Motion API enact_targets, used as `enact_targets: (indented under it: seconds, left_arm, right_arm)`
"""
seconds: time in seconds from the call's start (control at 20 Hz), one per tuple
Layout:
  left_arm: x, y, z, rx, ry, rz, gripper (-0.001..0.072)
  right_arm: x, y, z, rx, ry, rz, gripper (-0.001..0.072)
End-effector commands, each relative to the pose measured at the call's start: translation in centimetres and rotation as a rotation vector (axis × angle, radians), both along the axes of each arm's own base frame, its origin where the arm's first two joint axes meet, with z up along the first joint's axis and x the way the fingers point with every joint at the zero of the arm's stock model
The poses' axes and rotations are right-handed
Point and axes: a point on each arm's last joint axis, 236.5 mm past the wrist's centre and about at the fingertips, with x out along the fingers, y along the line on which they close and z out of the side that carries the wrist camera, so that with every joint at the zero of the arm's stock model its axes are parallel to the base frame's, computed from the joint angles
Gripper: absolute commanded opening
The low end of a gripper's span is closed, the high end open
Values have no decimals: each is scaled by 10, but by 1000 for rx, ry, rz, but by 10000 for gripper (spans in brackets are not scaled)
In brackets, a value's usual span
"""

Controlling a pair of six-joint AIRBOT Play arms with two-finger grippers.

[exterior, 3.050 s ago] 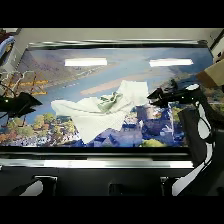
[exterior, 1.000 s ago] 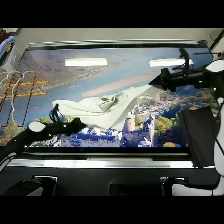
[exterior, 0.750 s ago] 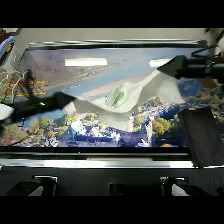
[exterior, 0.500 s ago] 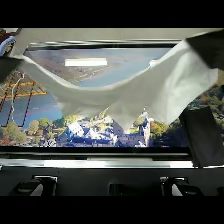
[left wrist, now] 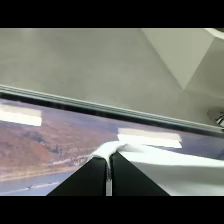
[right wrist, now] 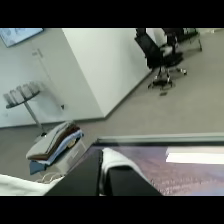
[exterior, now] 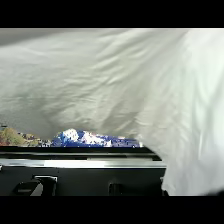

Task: Fold the clothes and pants, and hang the long-sleeved shirts on hangers.

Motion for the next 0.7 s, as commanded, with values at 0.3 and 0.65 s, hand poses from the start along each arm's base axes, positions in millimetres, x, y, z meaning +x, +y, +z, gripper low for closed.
enact_targets:
  seconds: [0.3,0.65]
  left_arm:
    - [215,25,-288,60,712,6,16]
    - [292,10,-473,-39,880,5,27]
  right_arm:
    - [246,13,-360,-96,851,224,34]
    - [339,30,-512,-11,886,54,80]
